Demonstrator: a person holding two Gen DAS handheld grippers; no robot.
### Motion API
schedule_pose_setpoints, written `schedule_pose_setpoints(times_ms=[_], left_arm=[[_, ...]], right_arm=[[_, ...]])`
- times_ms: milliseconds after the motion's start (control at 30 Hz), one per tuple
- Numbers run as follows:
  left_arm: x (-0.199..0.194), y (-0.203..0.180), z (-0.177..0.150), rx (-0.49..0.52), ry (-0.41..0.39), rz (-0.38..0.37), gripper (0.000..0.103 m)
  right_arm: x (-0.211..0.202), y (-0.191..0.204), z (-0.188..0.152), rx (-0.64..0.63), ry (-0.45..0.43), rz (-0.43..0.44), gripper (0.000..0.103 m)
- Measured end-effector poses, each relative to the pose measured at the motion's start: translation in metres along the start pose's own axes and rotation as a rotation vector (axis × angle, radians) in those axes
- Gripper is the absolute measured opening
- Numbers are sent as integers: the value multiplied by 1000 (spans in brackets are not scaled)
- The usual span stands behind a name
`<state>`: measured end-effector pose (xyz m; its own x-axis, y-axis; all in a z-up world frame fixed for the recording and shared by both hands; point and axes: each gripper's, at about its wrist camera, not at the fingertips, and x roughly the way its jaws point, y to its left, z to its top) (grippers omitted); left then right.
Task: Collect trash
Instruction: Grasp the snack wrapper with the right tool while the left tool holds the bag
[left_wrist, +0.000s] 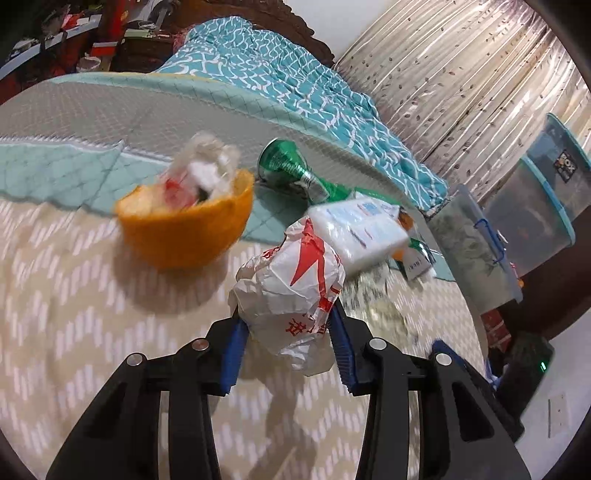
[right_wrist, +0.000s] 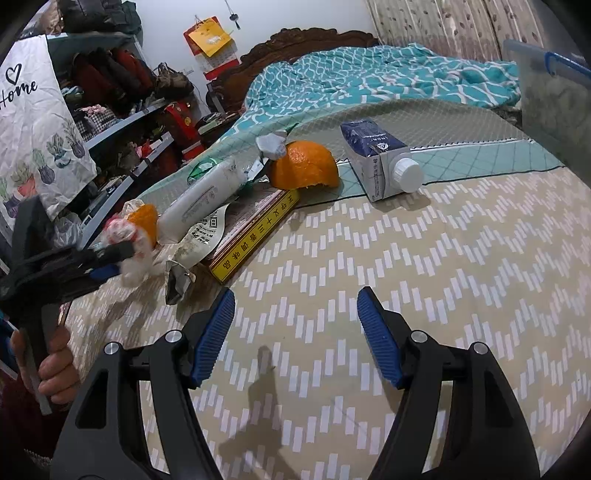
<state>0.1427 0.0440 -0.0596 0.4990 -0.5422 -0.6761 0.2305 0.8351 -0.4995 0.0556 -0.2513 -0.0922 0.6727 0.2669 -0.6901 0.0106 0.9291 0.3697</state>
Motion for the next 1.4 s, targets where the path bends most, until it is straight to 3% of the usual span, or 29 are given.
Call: schedule_pose_setpoints(times_ms=[233,300,633,1033,1067,1167,1200,1400], left_arm=[[-21,14,-32,2,20,-14,40],[-25,16,-37,11,5,-10,40],[-17,9,-40,61,-15,6,42],[-17,20,-40,22,-9,-46,42],[-17,21,-40,20,-8,-48,42],[-16,21,-40,15,-3,-51,42],[-15,21,-40,16,-1,-48,42],[-13,15,-39,32,0,-30,42]], right_arm=[[4,-1,3,5,20,-9,71],[4,2,5,-8,15,-6,77],[12,45,23,-135,-2,12,82],[47,89,30,-252,47,8,81],[50,93,28,-273,57,1,75],[56,100,20,-333,82,-37,41],[55,100,18,-341,80,-32,35],[31,79,8,-285,66,-21,29]])
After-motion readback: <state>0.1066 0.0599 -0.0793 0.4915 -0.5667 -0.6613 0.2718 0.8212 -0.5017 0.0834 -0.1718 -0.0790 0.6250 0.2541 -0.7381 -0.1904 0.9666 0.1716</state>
